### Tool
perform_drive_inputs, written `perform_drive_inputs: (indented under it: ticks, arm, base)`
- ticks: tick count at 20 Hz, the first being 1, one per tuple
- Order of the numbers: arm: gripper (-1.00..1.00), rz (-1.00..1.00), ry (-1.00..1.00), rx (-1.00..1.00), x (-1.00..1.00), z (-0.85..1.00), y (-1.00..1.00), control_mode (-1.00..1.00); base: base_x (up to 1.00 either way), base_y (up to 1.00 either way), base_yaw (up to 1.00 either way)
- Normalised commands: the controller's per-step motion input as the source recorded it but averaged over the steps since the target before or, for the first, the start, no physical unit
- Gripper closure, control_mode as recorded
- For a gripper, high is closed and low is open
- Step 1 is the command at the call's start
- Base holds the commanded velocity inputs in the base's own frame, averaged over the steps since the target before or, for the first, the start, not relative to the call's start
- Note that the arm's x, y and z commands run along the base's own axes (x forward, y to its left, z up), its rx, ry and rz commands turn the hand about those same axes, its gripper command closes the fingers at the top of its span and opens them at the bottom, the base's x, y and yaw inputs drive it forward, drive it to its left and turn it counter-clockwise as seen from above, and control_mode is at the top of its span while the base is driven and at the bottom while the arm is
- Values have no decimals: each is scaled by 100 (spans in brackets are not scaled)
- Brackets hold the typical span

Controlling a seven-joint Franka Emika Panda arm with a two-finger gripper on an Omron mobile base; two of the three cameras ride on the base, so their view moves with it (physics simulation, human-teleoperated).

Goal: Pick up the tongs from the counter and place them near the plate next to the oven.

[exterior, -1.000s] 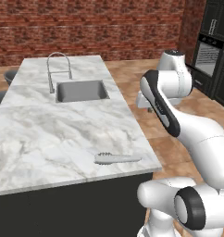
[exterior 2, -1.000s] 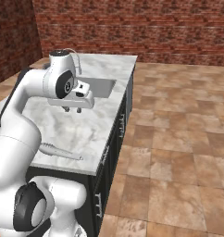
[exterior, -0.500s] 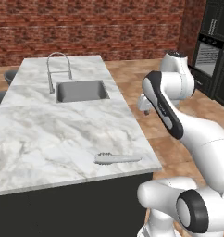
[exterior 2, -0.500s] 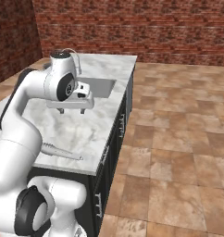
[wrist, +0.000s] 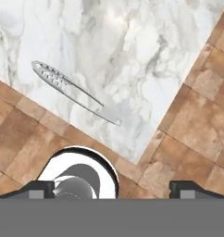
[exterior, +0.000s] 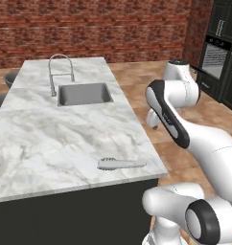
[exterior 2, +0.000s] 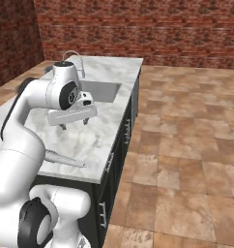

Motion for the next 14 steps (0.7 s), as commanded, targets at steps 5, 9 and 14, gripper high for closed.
perform_drive_inputs:
  ticks: [5, 9, 14]
  arm:
    - [-100, 40, 0, -5, -10, -47, 4, -100]
    - [-100, 41, 0, 0, -19, -54, 3, -100]
    - [-100, 30, 0, 0, -16, -63, 45, -100]
  base:
    - [0, 0, 0]
    - [0, 0, 0]
    - [0, 0, 0]
